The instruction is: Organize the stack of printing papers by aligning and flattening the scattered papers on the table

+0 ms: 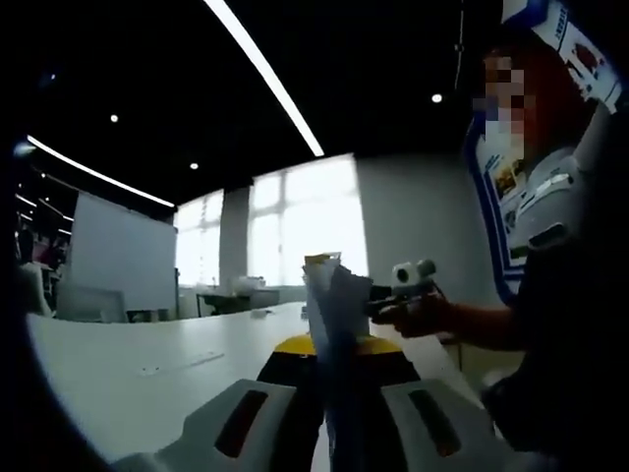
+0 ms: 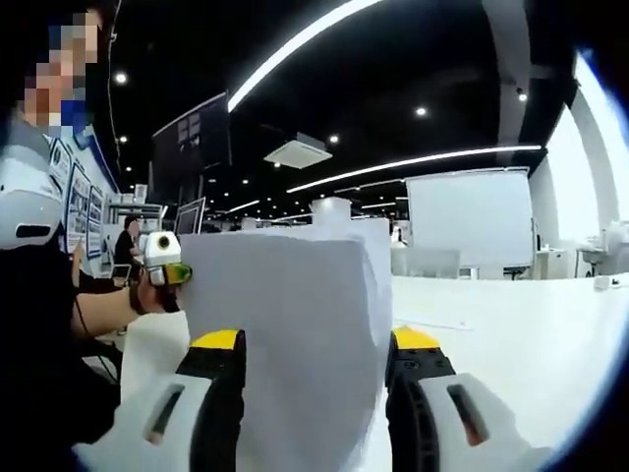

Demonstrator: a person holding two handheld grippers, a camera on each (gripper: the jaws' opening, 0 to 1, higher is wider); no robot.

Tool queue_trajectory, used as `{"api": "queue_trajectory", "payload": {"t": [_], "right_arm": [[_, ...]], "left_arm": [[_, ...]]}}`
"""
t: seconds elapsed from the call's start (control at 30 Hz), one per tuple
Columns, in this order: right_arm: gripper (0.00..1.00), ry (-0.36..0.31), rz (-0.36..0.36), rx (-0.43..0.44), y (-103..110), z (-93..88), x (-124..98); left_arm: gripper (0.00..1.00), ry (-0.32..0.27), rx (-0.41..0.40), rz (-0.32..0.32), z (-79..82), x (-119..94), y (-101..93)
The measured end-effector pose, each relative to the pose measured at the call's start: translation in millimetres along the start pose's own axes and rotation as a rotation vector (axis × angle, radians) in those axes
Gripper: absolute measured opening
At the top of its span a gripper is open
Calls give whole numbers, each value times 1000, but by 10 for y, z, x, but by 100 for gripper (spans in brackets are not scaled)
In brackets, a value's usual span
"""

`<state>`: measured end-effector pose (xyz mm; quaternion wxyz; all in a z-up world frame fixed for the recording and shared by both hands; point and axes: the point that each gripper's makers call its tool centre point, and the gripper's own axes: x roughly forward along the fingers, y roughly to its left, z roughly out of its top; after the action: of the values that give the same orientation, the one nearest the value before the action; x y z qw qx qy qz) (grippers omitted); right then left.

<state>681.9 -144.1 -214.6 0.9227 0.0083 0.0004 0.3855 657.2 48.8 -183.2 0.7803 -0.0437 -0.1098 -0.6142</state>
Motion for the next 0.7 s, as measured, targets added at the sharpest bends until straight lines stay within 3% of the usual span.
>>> {"api": "queue_trajectory", "payload": {"t": [0.1, 0.13, 0.37, 0.47, 0.6, 0.7], "right_arm": [[53, -10, 38, -37, -7, 25, -7], [54, -16, 88, -44, 17, 29, -9], [53, -118, 229, 77, -32, 154, -15], [53, -118, 259, 80, -62, 155, -2], [48, -146, 306, 75, -30, 216, -39], [34, -137, 281, 49, -65, 206, -57]], "left_arm": [[7, -3, 7, -22, 6, 3, -44], [7, -4, 7, -29, 8, -2, -51], [6, -14, -2, -73, 22, -7, -122], [6, -16, -10, -84, 23, -11, -134], [6, -15, -25, -95, 27, -31, -137], [6, -7, -19, -78, 19, -43, -99]]}}
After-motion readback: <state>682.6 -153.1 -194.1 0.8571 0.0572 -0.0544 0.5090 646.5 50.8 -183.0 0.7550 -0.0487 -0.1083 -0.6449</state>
